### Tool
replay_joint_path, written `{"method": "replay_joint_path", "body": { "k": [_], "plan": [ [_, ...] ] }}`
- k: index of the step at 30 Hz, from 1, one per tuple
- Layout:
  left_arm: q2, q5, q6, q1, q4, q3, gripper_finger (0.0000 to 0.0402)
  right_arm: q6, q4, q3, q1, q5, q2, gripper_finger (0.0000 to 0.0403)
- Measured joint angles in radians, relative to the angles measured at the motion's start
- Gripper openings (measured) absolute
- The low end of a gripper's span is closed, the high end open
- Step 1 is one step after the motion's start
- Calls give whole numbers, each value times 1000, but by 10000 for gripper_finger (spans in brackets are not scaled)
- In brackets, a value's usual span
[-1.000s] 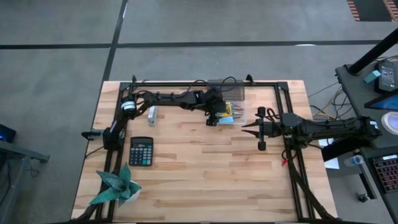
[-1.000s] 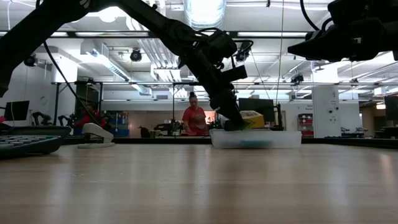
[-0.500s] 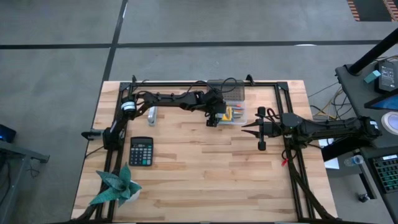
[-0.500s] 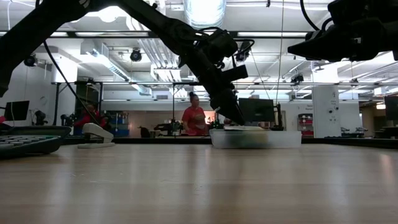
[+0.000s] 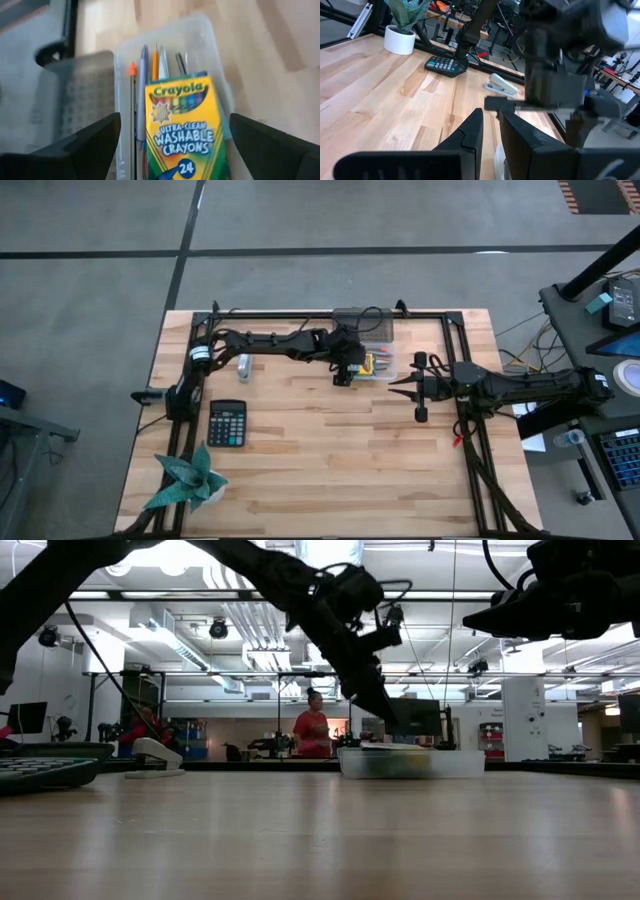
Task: Pack school essentials
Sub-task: Return to Home Position
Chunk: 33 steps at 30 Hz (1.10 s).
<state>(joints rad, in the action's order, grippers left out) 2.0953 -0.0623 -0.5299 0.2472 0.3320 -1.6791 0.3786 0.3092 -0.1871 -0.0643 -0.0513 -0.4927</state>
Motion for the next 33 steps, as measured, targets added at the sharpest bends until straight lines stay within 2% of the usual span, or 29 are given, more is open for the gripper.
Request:
{"method": "replay_joint_path", "body": {
  "k": [5,14,17,25,33],
  "plan": [
    [-39,-72,35,-60,0,0,352,6,-2,0,0,0,0,54],
    [-104,-112,143,-193,1,0,351,26,-5,0,0,0,0,54],
    [-117,-127,157,-237,1,0,337,26,-5,0,1,-1,0,54],
    [-163,-173,196,-313,59,0,243,33,-5,0,1,-6,1,54],
    [-244,-137,186,-357,116,36,98,75,10,11,36,-28,23,54]
  ]
}}
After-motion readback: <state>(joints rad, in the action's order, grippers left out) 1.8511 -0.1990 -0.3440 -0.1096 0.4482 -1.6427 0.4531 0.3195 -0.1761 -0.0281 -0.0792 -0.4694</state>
